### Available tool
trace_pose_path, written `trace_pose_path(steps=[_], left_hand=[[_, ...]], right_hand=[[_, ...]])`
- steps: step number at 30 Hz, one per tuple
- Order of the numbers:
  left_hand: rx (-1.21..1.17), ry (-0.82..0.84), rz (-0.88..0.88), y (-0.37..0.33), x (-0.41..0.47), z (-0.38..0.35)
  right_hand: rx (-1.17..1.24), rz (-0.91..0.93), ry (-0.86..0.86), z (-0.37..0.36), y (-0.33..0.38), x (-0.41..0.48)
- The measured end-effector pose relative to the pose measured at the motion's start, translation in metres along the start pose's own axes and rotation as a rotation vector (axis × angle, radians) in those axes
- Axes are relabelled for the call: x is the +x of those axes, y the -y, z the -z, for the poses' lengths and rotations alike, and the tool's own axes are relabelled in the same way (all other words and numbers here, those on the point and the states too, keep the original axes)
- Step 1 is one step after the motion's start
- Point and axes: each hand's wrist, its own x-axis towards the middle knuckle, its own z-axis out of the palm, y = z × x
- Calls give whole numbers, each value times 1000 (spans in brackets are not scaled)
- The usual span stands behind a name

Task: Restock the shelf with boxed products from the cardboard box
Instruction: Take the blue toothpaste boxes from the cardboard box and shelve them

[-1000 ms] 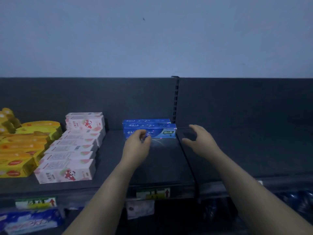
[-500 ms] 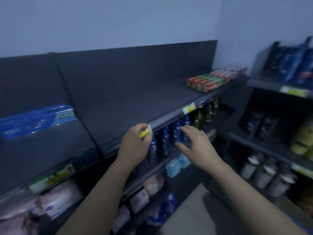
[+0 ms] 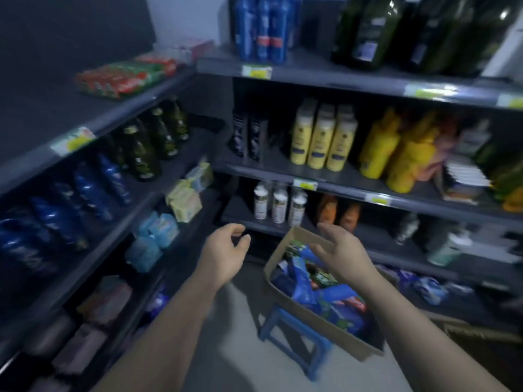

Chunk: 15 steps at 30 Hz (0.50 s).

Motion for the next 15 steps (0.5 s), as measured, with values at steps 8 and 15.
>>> trace_pose_path(steps=[8, 15], left_hand=[[-12, 224, 127, 2, 45, -131], [94, 339, 216, 37, 99, -192]], right_hand=[[102, -336, -2, 2, -139, -1], [233, -599, 31, -47, -202, 19]])
